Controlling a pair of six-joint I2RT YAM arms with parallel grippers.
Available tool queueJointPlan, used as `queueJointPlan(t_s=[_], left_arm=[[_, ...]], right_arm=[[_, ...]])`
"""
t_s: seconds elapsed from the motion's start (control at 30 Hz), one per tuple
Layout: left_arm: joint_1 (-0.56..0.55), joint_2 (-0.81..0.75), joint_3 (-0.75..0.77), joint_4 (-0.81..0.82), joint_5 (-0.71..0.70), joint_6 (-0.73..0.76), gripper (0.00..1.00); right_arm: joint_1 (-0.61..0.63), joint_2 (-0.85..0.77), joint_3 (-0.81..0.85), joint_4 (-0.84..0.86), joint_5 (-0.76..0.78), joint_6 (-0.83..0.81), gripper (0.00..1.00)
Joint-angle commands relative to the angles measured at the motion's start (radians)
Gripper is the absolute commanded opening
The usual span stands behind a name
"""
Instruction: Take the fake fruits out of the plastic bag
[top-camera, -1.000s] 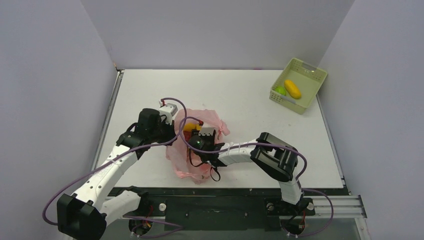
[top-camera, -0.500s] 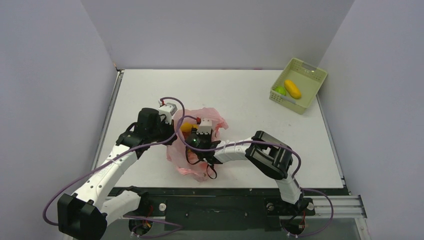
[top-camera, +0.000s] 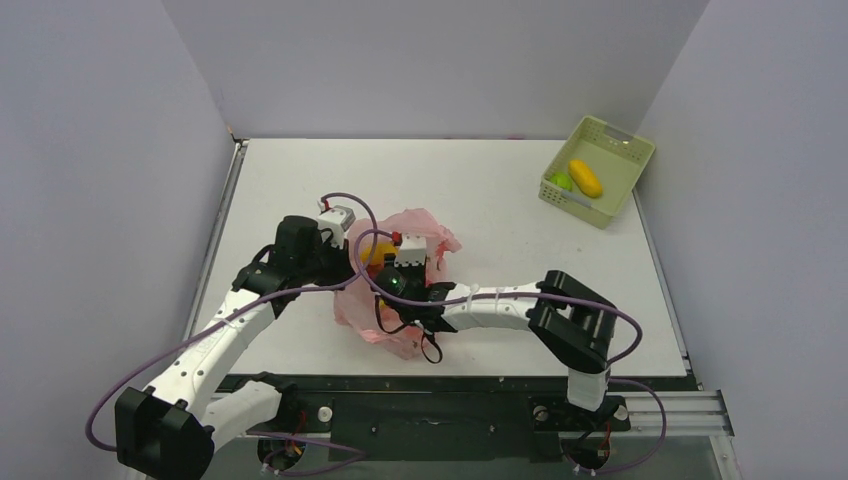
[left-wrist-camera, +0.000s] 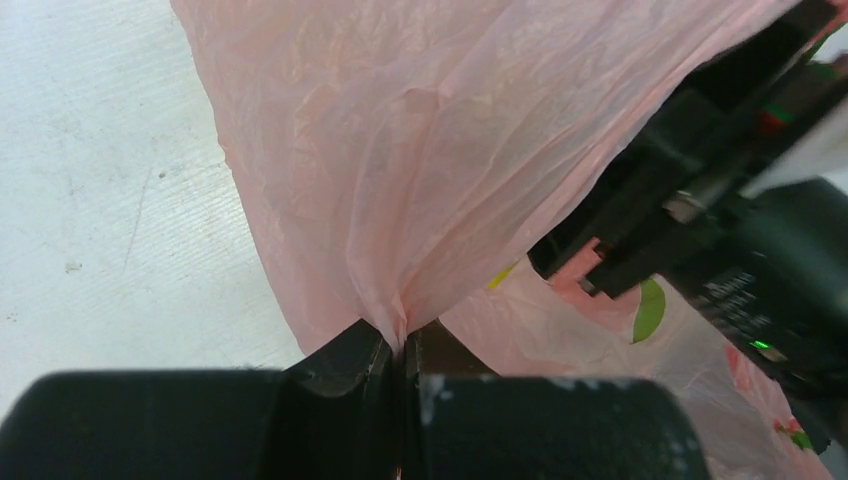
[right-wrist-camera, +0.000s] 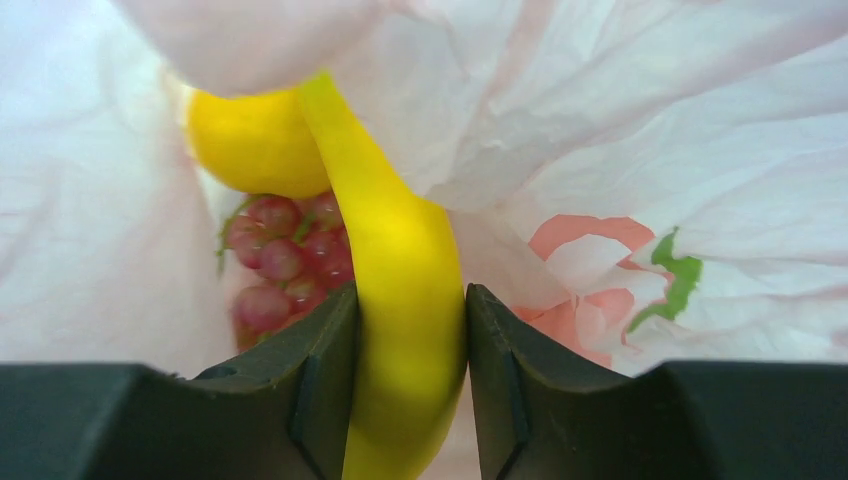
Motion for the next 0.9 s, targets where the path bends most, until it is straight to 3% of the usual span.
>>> queueJointPlan(t_s=[0.0,0.27,0.57,0.87], left_arm=[[-0.002,-0.004,0.010,0.042,0.028,0.020,0.00],[-0.002,-0.017,0.007,0.043,0.011,0.019,0.00],[-0.002,-0.007,0.009,0.039,0.008,0.019,0.00],[0.001,0.009,0.010,0.036,0.003,0.020,0.00]], right_arm=[[0.024,-0.111,-0.042,-0.004,0.068,-0.036,0.02],[0.071,-0.221,-0.150,0.073,0.077,-0.064,0.00],[0.078,-0.398,-0.313,0.234,0.020,-0.220,0.00],[0.067,-0.667,-0.444,0.298,-0.073,-0.321,0.00]])
